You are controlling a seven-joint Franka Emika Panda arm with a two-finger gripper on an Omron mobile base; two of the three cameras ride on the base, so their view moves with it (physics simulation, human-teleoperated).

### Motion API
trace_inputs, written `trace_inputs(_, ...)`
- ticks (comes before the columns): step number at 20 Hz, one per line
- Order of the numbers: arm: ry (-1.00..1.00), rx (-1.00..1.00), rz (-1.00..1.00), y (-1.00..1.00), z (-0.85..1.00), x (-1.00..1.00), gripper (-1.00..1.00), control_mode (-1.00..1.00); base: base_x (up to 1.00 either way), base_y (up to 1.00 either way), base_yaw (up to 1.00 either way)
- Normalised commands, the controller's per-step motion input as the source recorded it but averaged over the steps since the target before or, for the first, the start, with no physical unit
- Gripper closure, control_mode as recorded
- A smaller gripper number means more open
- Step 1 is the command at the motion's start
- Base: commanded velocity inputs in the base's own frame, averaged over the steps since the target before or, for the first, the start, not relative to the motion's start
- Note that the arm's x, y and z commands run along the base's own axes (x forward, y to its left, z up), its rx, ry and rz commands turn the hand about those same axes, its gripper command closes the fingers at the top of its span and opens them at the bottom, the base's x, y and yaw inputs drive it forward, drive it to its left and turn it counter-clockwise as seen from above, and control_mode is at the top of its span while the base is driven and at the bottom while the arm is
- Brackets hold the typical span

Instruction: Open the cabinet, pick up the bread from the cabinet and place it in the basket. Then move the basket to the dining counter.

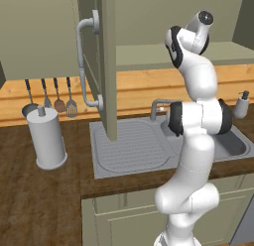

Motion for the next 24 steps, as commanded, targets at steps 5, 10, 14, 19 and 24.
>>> trace_inputs(5,-0.07,0.0,0.0,0.13,-0.07,-0.14,1.0,-1.0,0.0,0.0,0.0)
trace_inputs(10,-0.01,0.0,0.0,0.32,-0.01,-0.76,1.0,-1.0,0.0,0.0,0.0)
trace_inputs(14,-0.02,-0.01,0.0,0.5,0.0,-1.0,1.0,-1.0,0.0,0.0,0.0)
trace_inputs(19,-0.01,-0.03,0.0,0.56,0.0,-1.0,1.0,-1.0,0.0,0.0,0.0)
trace_inputs(24,0.0,-0.04,0.0,0.51,0.09,-1.0,1.0,-1.0,0.0,0.0,0.0)
